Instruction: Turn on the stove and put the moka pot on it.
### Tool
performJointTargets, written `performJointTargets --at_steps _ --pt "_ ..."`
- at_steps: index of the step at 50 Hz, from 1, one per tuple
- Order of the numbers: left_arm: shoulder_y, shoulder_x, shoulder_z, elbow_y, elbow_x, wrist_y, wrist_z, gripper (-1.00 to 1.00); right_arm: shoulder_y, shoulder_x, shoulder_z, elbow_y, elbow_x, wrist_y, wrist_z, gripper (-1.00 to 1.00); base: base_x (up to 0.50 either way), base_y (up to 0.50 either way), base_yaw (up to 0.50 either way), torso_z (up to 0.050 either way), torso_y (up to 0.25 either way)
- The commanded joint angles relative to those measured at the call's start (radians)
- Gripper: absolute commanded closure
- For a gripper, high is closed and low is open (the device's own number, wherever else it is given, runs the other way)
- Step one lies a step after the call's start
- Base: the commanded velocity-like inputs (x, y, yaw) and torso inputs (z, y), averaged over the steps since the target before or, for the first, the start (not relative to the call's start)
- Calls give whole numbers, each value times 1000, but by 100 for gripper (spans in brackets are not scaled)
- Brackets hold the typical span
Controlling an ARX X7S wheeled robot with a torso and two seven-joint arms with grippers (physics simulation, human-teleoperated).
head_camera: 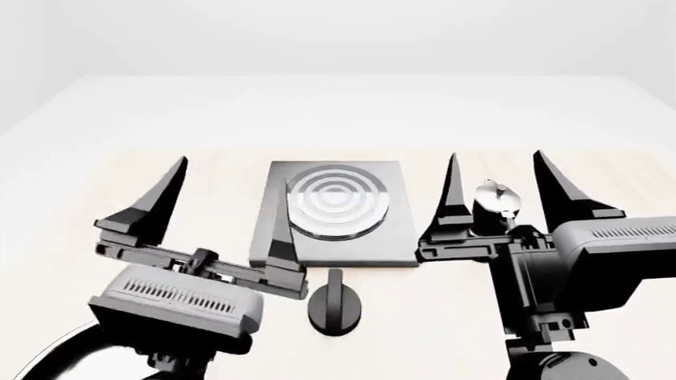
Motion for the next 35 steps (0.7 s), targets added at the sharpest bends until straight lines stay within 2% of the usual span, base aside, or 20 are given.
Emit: performJointTargets --at_steps 1,6,14,35 --pt "133 -76 -113 129 74 82 -97 -100 -10 27 36 26 -3 -14 2 -100 0 0 0 0 0" --pt "143 -90 -123 173 99 60 -104 -100 -25 37 57 86 -17 -46 -5 -100 0 0 0 0 0" --pt "165 -110 -127 233 130 53 -108 -100 -39 33 64 314 -61 -137 -38 -100 0 0 0 0 0" --pt "204 -125 -139 222 126 167 -118 -100 -58 -4 63 732 -116 -327 -86 -100 0 0 0 0 0"
